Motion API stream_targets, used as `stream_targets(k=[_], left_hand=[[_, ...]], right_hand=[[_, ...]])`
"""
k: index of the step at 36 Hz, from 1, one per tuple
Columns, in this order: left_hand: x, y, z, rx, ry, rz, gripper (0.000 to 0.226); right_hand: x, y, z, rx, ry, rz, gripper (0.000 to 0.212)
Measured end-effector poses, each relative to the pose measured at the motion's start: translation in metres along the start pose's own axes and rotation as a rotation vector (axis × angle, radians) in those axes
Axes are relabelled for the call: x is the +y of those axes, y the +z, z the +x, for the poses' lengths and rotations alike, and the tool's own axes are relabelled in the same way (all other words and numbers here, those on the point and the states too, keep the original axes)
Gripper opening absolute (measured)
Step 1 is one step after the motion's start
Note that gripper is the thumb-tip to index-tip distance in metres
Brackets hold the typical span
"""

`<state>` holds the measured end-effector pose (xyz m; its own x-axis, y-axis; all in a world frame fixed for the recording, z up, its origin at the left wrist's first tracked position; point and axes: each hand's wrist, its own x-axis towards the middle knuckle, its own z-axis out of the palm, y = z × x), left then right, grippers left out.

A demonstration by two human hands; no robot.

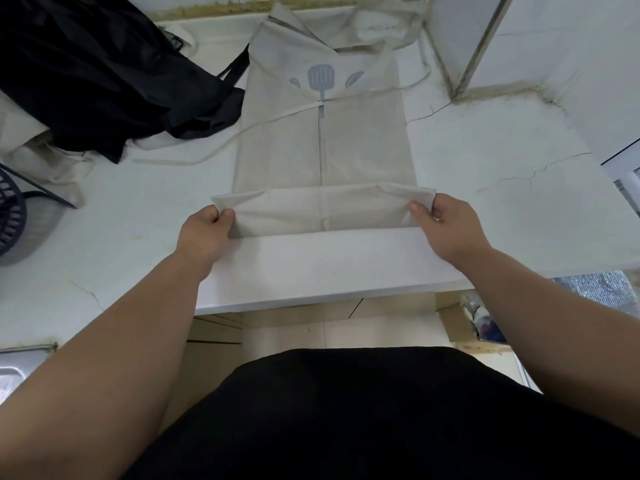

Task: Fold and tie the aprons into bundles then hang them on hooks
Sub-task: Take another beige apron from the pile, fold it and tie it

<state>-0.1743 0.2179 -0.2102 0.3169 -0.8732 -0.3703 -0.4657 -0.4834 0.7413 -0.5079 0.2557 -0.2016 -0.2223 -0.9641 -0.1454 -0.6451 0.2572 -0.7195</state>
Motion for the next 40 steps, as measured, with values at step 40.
stream_targets(k=[40], left_hand=[[-0.003,0.021,-0.004,0.144,0.199,0.616,0.030]], right_hand=[[-0.004,0.026,-0.010,0.104,0.186,-0.775,0.023]])
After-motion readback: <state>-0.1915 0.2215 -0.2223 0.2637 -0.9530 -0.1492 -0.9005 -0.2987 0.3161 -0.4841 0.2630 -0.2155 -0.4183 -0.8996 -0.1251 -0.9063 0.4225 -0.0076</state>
